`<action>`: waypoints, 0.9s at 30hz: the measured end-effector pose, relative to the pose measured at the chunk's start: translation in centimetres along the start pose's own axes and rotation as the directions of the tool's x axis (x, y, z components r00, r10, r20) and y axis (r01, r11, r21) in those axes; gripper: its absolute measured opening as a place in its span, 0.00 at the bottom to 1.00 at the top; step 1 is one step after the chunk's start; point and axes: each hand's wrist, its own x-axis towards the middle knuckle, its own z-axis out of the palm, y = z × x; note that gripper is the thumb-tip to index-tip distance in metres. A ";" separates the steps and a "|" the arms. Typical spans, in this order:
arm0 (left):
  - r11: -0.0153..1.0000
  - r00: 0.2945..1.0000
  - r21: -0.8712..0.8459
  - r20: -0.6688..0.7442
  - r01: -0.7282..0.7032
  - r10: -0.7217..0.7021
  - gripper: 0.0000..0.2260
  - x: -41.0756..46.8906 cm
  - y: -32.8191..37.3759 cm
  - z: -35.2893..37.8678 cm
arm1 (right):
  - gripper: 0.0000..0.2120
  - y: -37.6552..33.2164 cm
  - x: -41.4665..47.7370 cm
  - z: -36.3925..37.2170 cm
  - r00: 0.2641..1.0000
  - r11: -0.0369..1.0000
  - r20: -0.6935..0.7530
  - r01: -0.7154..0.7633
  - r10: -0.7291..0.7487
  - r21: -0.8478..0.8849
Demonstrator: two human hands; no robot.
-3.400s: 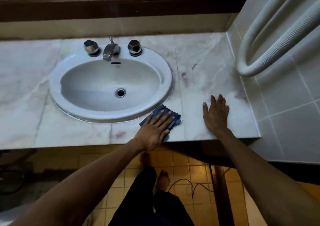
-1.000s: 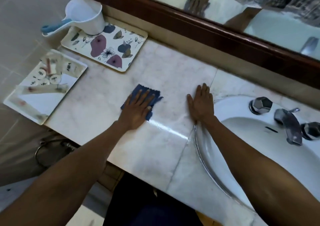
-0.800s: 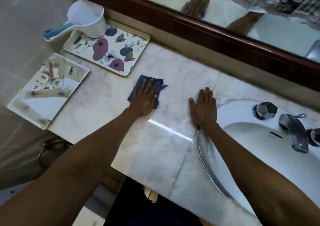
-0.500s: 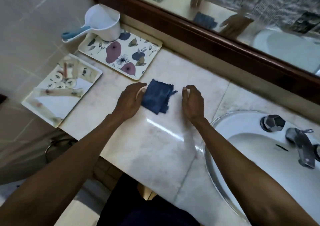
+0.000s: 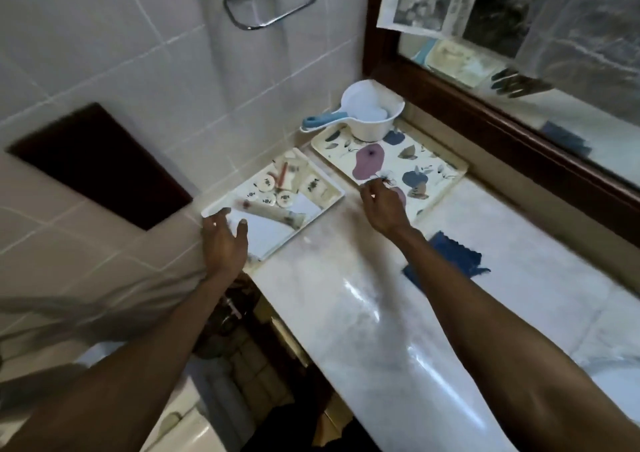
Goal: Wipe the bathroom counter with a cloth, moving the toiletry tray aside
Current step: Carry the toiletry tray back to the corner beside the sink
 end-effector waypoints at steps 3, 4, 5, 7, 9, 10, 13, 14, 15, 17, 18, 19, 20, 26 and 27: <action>0.989 0.988 0.019 0.044 0.144 -0.145 0.29 2.4 -2.1 -1.0 | 0.25 -1.5 3.2 3.9 0.975 0.993 0.203 -0.068 0.087 -0.101; 0.982 0.979 -0.014 0.079 0.191 -0.189 0.32 3.1 -2.4 -1.2 | 0.28 -1.8 4.2 4.9 0.972 0.989 0.217 -0.062 0.090 -0.133; 0.971 0.967 -0.052 0.121 0.233 -0.225 0.34 3.8 -2.7 -1.4 | 0.30 -2.2 5.0 5.9 0.975 0.987 0.209 -0.044 0.077 -0.154; 0.955 0.947 -0.102 0.194 0.279 -0.256 0.38 4.9 -3.3 -1.5 | 0.34 -2.5 6.4 7.4 0.985 0.982 0.163 -0.018 0.049 -0.186; 0.938 0.932 -0.151 0.244 0.311 -0.270 0.39 5.9 -4.2 -1.3 | 0.37 -3.2 7.3 8.5 0.990 0.978 0.127 -0.029 0.056 -0.207; 0.930 0.924 -0.173 0.268 0.325 -0.273 0.40 6.4 -4.7 -1.4 | 0.36 -3.6 7.7 9.2 0.991 0.975 0.119 -0.034 0.061 -0.219; 0.916 0.911 -0.200 0.305 0.347 -0.279 0.42 6.8 -5.9 -1.7 | 0.35 -4.1 8.0 10.2 0.981 0.965 0.141 -0.099 0.136 -0.244; 0.915 0.911 -0.204 0.305 0.347 -0.278 0.39 6.7 -6.2 -1.8 | 0.37 -4.0 7.8 10.2 0.973 0.959 0.154 -0.128 0.170 -0.253; 0.916 0.913 -0.210 0.304 0.342 -0.271 0.36 6.5 -6.3 -1.9 | 0.38 -3.9 7.4 10.1 0.966 0.953 0.168 -0.149 0.197 -0.264; 0.924 0.918 -0.205 0.304 0.323 -0.254 0.36 6.1 -6.3 -2.1 | 0.38 -3.4 6.2 9.8 0.963 0.950 0.179 -0.149 0.202 -0.274; 0.925 0.915 -0.199 0.313 0.325 -0.254 0.39 5.8 -6.1 -2.3 | 0.38 -3.1 5.4 9.5 0.962 0.953 0.181 -0.152 0.204 -0.263; 0.923 0.913 -0.201 0.318 0.329 -0.256 0.43 5.6 -5.9 -2.5 | 0.39 -2.9 4.5 9.2 0.963 0.958 0.173 -0.162 0.206 -0.238; 0.924 0.910 -0.194 0.325 0.331 -0.258 0.45 5.3 -5.8 -2.5 | 0.39 -2.7 3.6 8.8 0.966 0.962 0.155 -0.170 0.205 -0.212; 0.957 0.908 -0.168 0.390 0.236 -0.155 0.47 2.2 -4.1 -2.5 | 0.47 0.2 -4.2 5.4 0.978 0.979 0.062 -0.193 0.197 -0.069; 0.961 0.906 -0.172 0.402 0.216 -0.131 0.47 1.3 -3.7 -2.4 | 0.47 0.7 -5.9 4.6 0.978 0.978 0.042 -0.204 0.206 -0.048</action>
